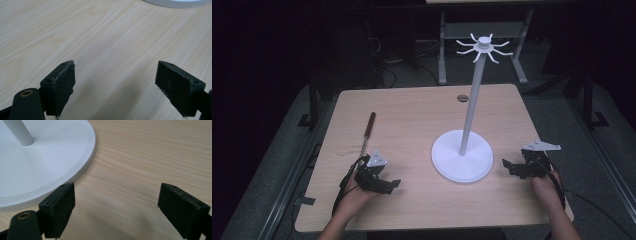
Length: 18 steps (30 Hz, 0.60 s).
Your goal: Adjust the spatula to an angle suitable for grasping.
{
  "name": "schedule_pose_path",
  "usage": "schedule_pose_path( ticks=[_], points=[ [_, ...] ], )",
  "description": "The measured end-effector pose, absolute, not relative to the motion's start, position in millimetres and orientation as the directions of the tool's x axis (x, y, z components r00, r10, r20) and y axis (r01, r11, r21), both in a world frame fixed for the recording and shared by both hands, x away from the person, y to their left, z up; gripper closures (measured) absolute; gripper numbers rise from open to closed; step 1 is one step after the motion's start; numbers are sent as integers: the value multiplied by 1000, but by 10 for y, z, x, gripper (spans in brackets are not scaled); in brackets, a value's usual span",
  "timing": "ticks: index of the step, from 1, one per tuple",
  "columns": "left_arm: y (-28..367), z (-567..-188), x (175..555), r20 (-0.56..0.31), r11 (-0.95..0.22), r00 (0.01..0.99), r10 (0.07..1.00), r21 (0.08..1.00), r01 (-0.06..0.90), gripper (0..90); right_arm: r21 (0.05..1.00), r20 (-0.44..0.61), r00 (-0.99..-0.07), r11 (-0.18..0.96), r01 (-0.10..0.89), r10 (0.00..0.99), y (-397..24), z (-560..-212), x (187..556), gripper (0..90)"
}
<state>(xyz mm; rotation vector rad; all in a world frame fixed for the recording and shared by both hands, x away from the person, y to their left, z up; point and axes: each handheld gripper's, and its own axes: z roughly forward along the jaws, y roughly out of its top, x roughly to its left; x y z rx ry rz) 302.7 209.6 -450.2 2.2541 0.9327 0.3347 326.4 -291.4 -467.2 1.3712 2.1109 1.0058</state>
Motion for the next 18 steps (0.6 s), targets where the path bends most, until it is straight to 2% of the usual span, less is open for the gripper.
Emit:
schedule_pose_path(
  ticks=[18],
  points=[
    [2086,-4341,3015,-16,-502,695,719,680,535,166,767,56,-422,232,598,905,-2959,-4686,3271,143]
  ],
)
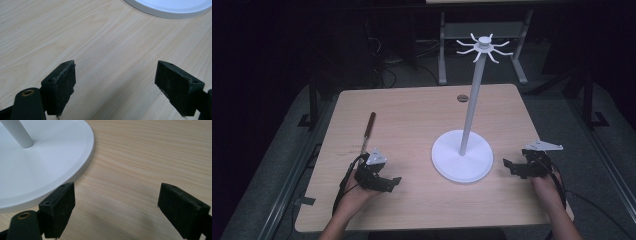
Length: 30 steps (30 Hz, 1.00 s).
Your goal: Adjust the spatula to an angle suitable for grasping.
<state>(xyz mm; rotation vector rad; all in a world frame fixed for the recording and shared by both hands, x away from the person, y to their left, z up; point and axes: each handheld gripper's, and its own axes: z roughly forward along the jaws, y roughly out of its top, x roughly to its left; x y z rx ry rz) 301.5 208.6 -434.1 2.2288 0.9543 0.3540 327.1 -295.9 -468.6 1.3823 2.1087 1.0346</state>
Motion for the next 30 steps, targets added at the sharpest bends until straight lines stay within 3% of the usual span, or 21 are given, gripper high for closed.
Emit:
schedule_pose_path(
  ticks=[30],
  points=[
    [2471,-3827,3425,-10,-381,575,818,740,555,170,758,33,-425,254,600,905,-2894,-4678,3276,143]
  ],
)
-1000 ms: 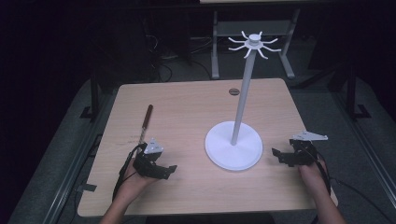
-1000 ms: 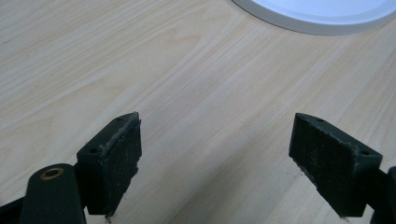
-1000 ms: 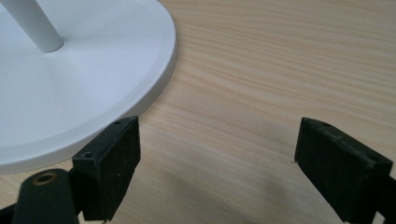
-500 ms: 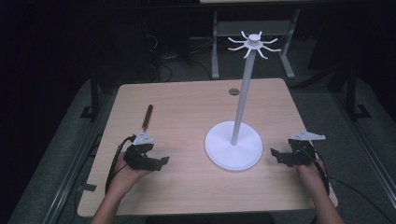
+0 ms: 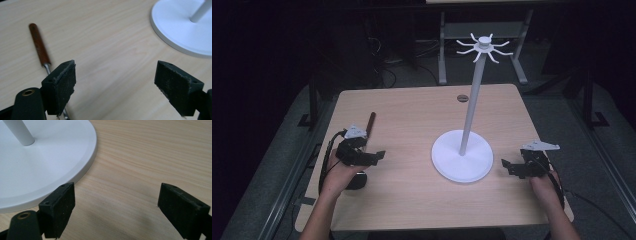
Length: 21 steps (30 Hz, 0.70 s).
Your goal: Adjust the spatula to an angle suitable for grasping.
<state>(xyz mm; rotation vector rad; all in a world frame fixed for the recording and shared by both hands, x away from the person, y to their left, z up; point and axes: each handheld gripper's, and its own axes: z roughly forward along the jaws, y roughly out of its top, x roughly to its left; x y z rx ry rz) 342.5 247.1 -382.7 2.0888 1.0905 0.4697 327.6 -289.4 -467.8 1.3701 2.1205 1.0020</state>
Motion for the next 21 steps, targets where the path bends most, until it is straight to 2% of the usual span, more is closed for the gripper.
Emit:
schedule_pose_path(
  ticks=[6,17,21],
  points=[
    [2547,-3744,3632,5,-372,546,838,738,563,169,760,33,-423,252,599,905,-2900,-4675,3274,143],
    [2675,-3677,4091,-34,-288,472,881,752,593,169,758,34,-417,248,603,908,-2902,-4681,3274,143],
    [2717,-3681,4215,-15,-288,449,893,749,597,169,757,32,-416,250,604,909,-2911,-4687,3279,143]
  ],
)
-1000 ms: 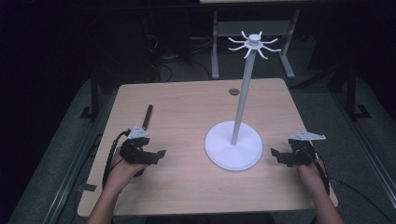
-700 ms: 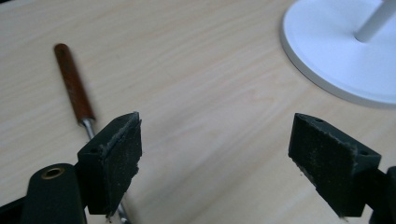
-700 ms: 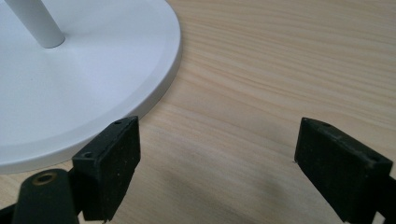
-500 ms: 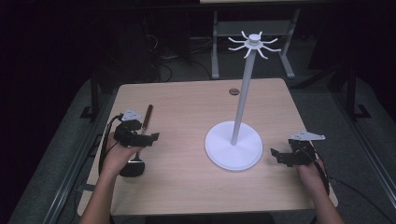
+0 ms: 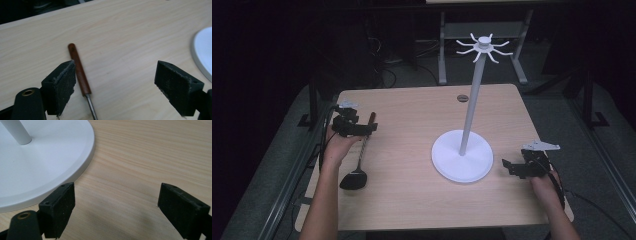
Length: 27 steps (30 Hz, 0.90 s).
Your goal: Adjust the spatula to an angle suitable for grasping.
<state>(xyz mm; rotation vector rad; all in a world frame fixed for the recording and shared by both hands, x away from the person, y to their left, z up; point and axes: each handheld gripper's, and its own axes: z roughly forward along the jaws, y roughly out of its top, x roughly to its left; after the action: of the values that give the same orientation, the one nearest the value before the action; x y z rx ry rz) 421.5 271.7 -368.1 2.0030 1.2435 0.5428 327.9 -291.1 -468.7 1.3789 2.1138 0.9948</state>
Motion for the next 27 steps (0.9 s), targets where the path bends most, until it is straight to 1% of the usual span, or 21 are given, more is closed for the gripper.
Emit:
schedule_pose_path(
  ticks=[3,5,8,9,15,20,22,27],
  points=[
    [2746,-3715,4303,-9,-275,429,903,755,595,169,756,35,-413,246,607,910,-2917,-4689,3277,143],
    [2767,-3757,4377,14,-283,411,911,748,600,169,757,34,-414,247,605,910,-2922,-4690,3276,143],
    [2789,-3801,4434,17,-275,397,918,750,602,169,757,30,-412,248,605,911,-2928,-4696,3279,143],
    [2820,-3873,4498,27,-274,384,923,746,606,169,756,28,-410,249,606,912,-2932,-4698,3279,143],
    [2933,-4070,4647,-7,-240,363,932,740,629,171,760,28,-416,251,600,909,-2950,-4703,3269,143],
    [3066,-4153,4702,-22,-207,333,943,744,635,172,758,38,-409,241,606,912,-2945,-4723,3275,143],
    [3118,-4190,4715,-37,-184,319,947,751,634,191,755,34,-406,242,609,913,-2934,-4727,3276,143],
    [3205,-4306,4762,-45,-173,300,953,734,657,194,748,30,-407,250,615,913,-2905,-4740,3270,143]
  ],
)
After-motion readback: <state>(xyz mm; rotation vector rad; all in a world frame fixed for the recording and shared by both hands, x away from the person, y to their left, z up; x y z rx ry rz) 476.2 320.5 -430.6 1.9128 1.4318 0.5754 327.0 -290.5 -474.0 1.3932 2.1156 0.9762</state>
